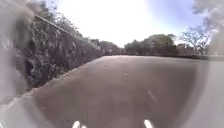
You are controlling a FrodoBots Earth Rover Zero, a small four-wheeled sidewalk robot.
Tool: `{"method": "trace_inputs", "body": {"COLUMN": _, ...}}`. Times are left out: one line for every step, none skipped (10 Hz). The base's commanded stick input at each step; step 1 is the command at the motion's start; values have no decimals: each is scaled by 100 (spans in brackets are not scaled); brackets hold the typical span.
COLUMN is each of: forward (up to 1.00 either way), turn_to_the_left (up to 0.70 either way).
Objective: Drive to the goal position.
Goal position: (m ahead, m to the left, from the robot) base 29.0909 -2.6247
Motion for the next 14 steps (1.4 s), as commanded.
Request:
{"method": "trace_inputs", "body": {"forward": 100, "turn_to_the_left": 0}}
{"method": "trace_inputs", "body": {"forward": 100, "turn_to_the_left": 0}}
{"method": "trace_inputs", "body": {"forward": 100, "turn_to_the_left": 0}}
{"method": "trace_inputs", "body": {"forward": 100, "turn_to_the_left": 0}}
{"method": "trace_inputs", "body": {"forward": 100, "turn_to_the_left": 0}}
{"method": "trace_inputs", "body": {"forward": 100, "turn_to_the_left": 0}}
{"method": "trace_inputs", "body": {"forward": 100, "turn_to_the_left": 0}}
{"method": "trace_inputs", "body": {"forward": 100, "turn_to_the_left": 0}}
{"method": "trace_inputs", "body": {"forward": 100, "turn_to_the_left": 0}}
{"method": "trace_inputs", "body": {"forward": 100, "turn_to_the_left": 0}}
{"method": "trace_inputs", "body": {"forward": 100, "turn_to_the_left": 0}}
{"method": "trace_inputs", "body": {"forward": 100, "turn_to_the_left": 0}}
{"method": "trace_inputs", "body": {"forward": 100, "turn_to_the_left": 0}}
{"method": "trace_inputs", "body": {"forward": 100, "turn_to_the_left": 0}}
